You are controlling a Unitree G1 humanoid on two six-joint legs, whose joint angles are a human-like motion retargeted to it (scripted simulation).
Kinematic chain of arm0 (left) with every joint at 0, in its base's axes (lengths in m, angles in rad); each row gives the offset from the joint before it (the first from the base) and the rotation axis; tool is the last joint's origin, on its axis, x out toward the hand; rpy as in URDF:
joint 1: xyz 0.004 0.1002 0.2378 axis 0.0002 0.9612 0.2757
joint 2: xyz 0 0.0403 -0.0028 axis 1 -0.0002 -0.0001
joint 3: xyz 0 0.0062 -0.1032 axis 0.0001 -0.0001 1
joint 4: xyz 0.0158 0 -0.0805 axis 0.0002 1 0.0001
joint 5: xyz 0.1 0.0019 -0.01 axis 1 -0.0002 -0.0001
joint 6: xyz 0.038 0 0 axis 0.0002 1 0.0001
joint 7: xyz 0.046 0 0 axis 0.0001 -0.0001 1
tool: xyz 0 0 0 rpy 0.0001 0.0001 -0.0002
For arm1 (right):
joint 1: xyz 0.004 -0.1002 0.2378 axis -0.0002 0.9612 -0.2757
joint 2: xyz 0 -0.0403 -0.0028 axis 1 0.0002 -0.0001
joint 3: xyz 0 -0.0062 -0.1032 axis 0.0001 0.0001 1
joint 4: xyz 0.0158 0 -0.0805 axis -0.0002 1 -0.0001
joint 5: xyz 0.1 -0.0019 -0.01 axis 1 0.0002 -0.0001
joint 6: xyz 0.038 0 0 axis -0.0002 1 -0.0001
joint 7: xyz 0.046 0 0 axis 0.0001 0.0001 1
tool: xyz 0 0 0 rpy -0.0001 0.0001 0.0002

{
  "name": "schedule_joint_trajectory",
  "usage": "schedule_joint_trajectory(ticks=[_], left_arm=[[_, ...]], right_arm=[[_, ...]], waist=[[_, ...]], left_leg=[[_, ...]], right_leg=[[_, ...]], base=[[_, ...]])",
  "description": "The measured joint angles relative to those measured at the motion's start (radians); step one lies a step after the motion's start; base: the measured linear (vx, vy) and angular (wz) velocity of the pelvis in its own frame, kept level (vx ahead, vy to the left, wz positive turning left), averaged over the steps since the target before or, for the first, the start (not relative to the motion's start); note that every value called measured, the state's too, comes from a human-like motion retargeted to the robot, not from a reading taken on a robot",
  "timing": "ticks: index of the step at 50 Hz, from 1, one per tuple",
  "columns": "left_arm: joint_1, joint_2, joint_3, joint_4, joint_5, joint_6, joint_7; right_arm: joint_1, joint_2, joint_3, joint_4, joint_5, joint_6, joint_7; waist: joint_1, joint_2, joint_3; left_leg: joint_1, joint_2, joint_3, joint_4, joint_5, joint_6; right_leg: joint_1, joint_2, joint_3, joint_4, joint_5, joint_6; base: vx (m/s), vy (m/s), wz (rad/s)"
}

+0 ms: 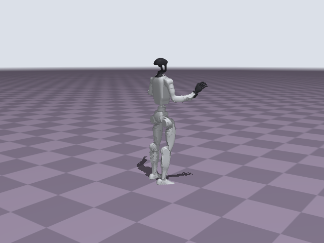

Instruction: Upper body actions

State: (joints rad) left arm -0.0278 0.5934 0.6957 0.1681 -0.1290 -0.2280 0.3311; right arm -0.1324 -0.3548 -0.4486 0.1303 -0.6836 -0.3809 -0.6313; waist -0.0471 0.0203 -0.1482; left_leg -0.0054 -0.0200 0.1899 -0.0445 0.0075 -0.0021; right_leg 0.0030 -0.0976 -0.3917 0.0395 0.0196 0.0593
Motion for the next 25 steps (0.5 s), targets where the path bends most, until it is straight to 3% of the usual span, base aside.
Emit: schedule_joint_trajectory(ticks=[8, 15, 20, 23, 25], left_arm=[[0.151, -0.266, -0.064, 0.338, 0.077, 0.079, 0.001], [0.152, -0.372, -0.149, 0.836, 0.157, 0.179, -0.122], [0.133, -0.391, -0.242, 1.192, 0.296, 0.325, -0.253], [0.118, -0.426, -0.297, 1.361, 0.344, 0.454, -0.331], [0.115, -0.465, -0.331, 1.437, 0.318, 0.498, -0.356]], right_arm=[[0.103, 0.096, 0.064, 0.554, -0.029, 0.054, 0.220], [0.133, 0.141, 0.073, 1.153, -0.185, 0.295, 0.464], [0.169, 0.182, 0.073, 1.544, -0.126, 0.447, 0.688], [0.243, 0.251, 0.107, 1.570, -0.016, 0.506, 0.782], [0.281, 0.300, 0.121, 1.570, 0.053, 0.511, 0.769]], waist=[[-0.007, 0.011, 0.016], [0.000, 0.008, 0.039], [0.016, 0.004, 0.029], [0.072, -0.007, 0.032], [0.138, -0.006, 0.034]], left_leg=[[0.006, 0.009, 0.025, -0.002, -0.003, -0.003], [0.017, 0.010, 0.031, -0.001, -0.003, -0.003], [0.012, 0.009, 0.021, -0.001, 0.000, -0.003], [0.017, 0.008, 0.064, -0.003, -0.005, -0.005], [0.025, 0.028, 0.122, -0.003, -0.013, -0.011]], right_leg=[[-0.013, 0.005, 0.020, 0.004, 0.007, -0.004], [-0.006, 0.007, 0.024, 0.005, 0.009, -0.007], [-0.004, 0.007, 0.017, 0.003, 0.007, -0.006], [-0.014, 0.016, 0.059, 0.013, -0.001, -0.017], [-0.049, 0.007, 0.123, 0.055, -0.009, 0.001]], base=[[-0.06, -0.04, -0.16], [-0.03, -0.02, -0.06], [0.00, 0.00, 0.00], [-0.01, -0.04, -0.66], [-0.04, -0.05, -1.38]])
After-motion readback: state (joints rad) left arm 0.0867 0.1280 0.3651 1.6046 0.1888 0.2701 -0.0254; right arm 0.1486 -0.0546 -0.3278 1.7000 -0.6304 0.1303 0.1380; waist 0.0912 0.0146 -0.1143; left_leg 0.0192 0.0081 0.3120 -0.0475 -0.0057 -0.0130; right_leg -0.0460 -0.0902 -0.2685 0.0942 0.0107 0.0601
